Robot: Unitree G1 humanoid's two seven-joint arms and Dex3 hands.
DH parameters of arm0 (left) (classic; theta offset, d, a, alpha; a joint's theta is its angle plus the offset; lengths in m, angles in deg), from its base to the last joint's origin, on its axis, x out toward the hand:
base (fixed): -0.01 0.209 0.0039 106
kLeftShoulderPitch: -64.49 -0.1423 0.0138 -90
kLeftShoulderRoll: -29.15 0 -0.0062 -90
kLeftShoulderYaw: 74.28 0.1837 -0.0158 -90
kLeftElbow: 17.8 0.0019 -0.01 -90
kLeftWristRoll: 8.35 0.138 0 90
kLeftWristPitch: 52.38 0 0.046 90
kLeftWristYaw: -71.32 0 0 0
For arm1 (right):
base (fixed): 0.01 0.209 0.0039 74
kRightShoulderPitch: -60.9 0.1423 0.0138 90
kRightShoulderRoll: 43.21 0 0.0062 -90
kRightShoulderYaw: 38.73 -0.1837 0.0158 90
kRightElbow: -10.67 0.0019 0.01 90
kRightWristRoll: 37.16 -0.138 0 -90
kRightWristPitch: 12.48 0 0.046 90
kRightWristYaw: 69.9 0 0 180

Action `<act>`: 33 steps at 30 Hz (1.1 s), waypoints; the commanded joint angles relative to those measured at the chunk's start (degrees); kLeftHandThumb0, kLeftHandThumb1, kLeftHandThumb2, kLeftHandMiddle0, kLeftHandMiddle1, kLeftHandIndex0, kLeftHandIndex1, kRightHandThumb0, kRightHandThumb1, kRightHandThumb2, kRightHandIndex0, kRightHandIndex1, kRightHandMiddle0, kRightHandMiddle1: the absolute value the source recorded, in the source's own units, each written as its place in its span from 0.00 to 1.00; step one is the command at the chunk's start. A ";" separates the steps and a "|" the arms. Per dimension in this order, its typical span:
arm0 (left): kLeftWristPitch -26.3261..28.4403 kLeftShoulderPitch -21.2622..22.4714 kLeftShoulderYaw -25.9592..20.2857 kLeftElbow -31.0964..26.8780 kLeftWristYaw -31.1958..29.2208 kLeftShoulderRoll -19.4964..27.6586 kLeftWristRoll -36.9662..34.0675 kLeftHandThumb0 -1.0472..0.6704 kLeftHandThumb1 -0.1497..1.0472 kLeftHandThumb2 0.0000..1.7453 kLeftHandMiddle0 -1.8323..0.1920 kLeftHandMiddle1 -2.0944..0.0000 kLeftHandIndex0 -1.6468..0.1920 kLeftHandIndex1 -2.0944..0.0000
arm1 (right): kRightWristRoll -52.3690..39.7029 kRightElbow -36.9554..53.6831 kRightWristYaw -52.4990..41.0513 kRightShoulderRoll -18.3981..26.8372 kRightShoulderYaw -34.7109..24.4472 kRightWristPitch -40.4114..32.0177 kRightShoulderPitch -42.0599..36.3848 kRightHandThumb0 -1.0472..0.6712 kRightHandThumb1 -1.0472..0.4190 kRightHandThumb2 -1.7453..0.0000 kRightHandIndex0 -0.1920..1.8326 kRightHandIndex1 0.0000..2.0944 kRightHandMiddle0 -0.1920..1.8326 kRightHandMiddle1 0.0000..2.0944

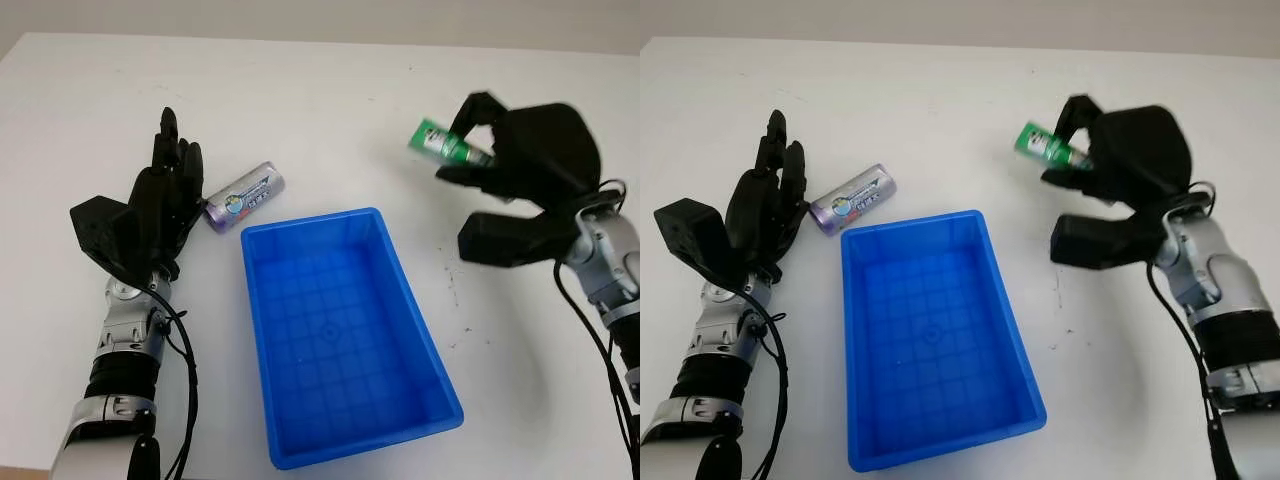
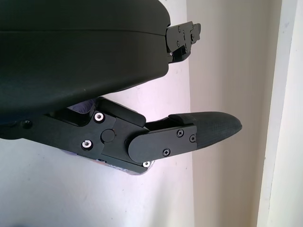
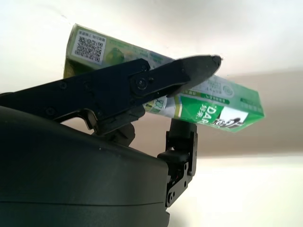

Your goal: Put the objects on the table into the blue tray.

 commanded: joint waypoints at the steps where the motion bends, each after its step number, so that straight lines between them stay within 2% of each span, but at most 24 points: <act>1: -0.08 0.68 0.23 0.30 -0.32 -0.21 -0.09 0.15 1.00 0.34 1.00 1.00 1.00 1.00 | -3.53 2.86 -1.63 -1.31 -2.27 -0.45 1.41 0.39 0.06 0.97 0.57 1.00 0.49 1.00; 10: -0.33 0.85 0.27 0.59 -0.32 -0.65 -0.02 0.15 1.00 0.34 1.00 1.00 1.00 1.00 | -18.02 15.10 -14.53 -5.52 -5.48 -0.88 0.35 0.42 0.01 0.96 0.63 1.00 0.55 1.00; 17: -0.35 0.52 0.29 0.46 -0.28 -0.72 0.02 0.15 1.00 0.34 1.00 1.00 1.00 1.00 | -30.87 32.55 -31.41 -7.87 -4.22 -7.97 -2.69 0.40 0.00 0.96 0.64 1.00 0.50 1.00; 22: -0.50 0.35 0.44 0.55 -0.36 -0.76 0.25 0.15 1.00 0.34 1.00 1.00 1.00 1.00 | -35.23 43.24 -39.35 -8.26 -2.60 -16.07 -5.23 0.39 0.00 0.96 0.66 1.00 0.49 1.00; 28: -0.80 0.33 0.34 0.72 -0.29 -0.88 0.22 0.15 1.00 0.34 1.00 1.00 1.00 1.00 | -36.93 46.85 -45.63 -6.93 -1.54 -21.15 -6.64 0.39 0.01 0.97 0.64 1.00 0.51 1.00; 29: -0.68 0.29 0.35 0.57 -0.17 -0.88 0.27 0.14 1.00 0.34 1.00 1.00 1.00 1.00 | -36.79 46.86 -47.47 -5.83 -1.09 -22.49 -6.40 0.39 0.02 0.97 0.63 1.00 0.51 1.00; 31: -0.42 0.26 0.32 0.33 -0.19 -0.95 0.11 0.14 1.00 0.34 1.00 1.00 1.00 1.00 | -36.82 46.78 -50.22 -4.45 -0.74 -24.46 -5.90 0.38 0.02 0.97 0.56 1.00 0.46 1.00; 32: -0.37 0.28 0.28 0.29 -0.20 -1.01 0.02 0.14 1.00 0.34 1.00 1.00 1.00 1.00 | -37.15 46.40 -51.46 -4.03 -0.67 -24.92 -5.67 0.39 0.02 0.97 0.51 1.00 0.40 1.00; 33: -0.34 0.31 0.26 0.27 -0.23 -1.06 -0.06 0.15 1.00 0.33 1.00 1.00 1.00 1.00 | -36.67 45.91 -52.80 -3.13 -0.29 -24.96 -5.35 0.39 0.03 0.97 0.39 0.97 0.30 0.91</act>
